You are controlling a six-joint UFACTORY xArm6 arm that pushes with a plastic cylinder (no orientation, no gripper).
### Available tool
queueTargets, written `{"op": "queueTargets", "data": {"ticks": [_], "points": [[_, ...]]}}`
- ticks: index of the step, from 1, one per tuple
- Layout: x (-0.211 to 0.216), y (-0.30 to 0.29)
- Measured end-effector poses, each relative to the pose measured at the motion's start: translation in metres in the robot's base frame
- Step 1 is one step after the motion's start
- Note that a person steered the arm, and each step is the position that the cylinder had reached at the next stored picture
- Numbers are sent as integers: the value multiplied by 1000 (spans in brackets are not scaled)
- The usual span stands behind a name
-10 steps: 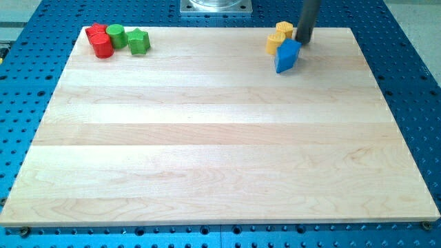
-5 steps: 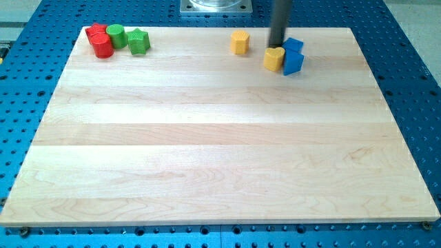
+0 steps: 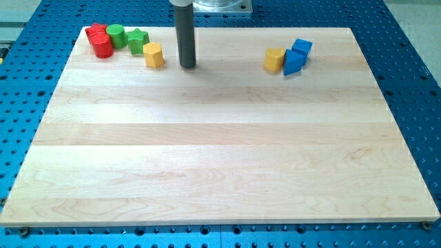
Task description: Move the hexagon into the green star
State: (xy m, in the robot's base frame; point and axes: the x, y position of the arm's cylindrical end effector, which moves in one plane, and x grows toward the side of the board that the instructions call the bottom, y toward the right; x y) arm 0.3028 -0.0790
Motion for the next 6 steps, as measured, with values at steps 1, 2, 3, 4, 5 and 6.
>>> {"op": "queueTargets", "data": {"ticks": [1, 2, 3, 4, 5, 6], "points": [[-6, -57], [-2, -60], [5, -44], [18, -85], [14, -108], [13, -94]]}}
